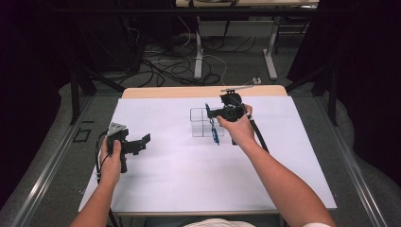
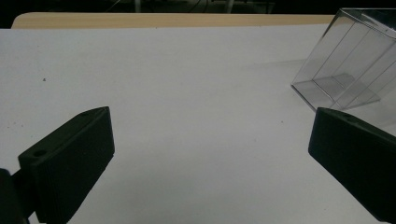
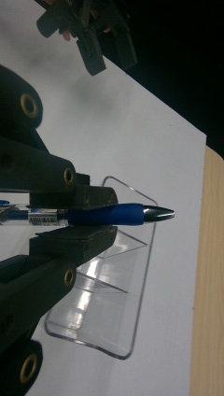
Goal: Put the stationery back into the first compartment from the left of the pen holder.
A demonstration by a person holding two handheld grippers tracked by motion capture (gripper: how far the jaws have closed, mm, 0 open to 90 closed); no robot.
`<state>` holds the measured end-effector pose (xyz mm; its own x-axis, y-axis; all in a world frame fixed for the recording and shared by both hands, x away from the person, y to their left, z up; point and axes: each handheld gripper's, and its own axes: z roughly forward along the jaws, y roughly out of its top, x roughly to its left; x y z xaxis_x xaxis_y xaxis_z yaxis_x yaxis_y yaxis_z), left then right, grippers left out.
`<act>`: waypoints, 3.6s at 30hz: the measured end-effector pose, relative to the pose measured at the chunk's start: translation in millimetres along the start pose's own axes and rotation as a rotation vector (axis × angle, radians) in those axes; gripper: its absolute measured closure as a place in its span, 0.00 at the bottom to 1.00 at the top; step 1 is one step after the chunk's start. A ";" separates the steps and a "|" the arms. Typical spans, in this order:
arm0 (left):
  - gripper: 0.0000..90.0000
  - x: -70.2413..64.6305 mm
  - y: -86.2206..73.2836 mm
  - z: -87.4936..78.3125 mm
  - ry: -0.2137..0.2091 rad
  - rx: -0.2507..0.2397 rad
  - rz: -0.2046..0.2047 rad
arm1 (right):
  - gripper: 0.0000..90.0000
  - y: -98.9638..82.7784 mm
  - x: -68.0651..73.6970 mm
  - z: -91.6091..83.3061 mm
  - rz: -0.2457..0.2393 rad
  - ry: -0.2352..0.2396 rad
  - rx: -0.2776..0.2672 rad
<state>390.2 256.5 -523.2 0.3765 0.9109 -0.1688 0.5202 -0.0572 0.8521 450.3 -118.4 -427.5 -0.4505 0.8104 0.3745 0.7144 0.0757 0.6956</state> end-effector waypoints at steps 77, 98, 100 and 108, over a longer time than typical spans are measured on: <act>0.00 2.3 1.0 -3.3 -0.009 -0.013 -0.017 | 0.89 55.9 19.0 79.7 -0.060 -0.148 -0.180; 0.00 2.2 0.8 -2.3 -0.009 -0.008 -0.013 | 0.78 46.9 24.7 77.2 -0.086 -0.101 -0.157; 0.00 2.1 0.8 -2.0 -0.008 -0.007 -0.008 | 0.73 45.0 24.4 73.8 -0.091 -0.097 -0.155; 0.00 1.6 0.7 -1.6 -0.004 -0.005 -0.002 | 0.54 37.3 16.9 56.1 -0.114 -0.081 -0.185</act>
<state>389.9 258.6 -522.1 0.3790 0.9092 -0.1724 0.5168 -0.0534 0.8544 499.3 -69.3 -429.6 -0.4733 0.8471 0.2418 0.5477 0.0679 0.8339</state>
